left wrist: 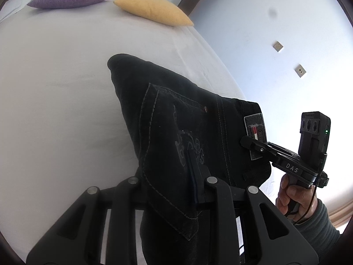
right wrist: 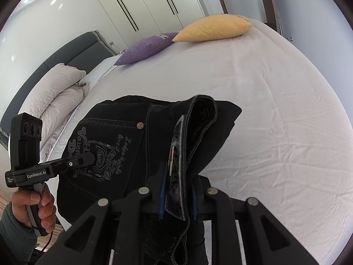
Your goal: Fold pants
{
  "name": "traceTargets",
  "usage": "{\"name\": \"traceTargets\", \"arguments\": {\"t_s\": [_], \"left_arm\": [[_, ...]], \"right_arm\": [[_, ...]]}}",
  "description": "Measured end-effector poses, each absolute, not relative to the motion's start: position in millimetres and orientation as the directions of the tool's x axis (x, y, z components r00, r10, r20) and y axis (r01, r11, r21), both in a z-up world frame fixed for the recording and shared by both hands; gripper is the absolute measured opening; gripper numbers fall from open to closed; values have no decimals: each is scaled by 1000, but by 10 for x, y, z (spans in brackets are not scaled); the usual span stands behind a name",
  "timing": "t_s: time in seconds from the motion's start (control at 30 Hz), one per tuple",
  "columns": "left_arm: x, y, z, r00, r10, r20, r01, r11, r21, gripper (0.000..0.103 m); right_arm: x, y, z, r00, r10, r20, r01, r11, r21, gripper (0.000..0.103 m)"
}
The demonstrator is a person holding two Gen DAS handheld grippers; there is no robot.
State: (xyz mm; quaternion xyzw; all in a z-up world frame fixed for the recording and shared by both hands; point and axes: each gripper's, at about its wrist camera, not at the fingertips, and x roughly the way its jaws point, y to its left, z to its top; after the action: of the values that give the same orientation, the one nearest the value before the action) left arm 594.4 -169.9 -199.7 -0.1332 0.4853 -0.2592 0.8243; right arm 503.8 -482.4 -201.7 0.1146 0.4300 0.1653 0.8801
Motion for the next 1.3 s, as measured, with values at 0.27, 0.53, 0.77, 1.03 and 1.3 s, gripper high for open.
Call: {"name": "traceTargets", "arguments": {"t_s": [0.27, 0.53, 0.77, 1.03, 1.3], "left_arm": [[6338, -1817, -2387, 390, -514, -764, 275, 857, -436, 22], [6291, -1800, -2639, 402, -452, -797, 241, 891, -384, 38], [5944, -1709, -2414, 464, -379, -801, 238, 924, -299, 47], [5084, -1593, -1309, 760, -270, -591, 235, 962, -136, 103], [3919, -1708, -272, 920, -183, -346, 211, 976, 44, 103]], "right_arm": [[5670, -4819, -2283, 550, 331, -767, -154, 942, 297, 19], [5777, -4971, -2553, 525, 312, -792, -110, 947, 301, 36], [5484, -5031, -2435, 552, 291, -781, -107, 954, 280, 51], [4601, -5128, -1665, 713, 203, -671, -87, 975, 203, 74], [3517, -4999, -579, 904, 140, -403, -93, 987, 134, 103]]}}
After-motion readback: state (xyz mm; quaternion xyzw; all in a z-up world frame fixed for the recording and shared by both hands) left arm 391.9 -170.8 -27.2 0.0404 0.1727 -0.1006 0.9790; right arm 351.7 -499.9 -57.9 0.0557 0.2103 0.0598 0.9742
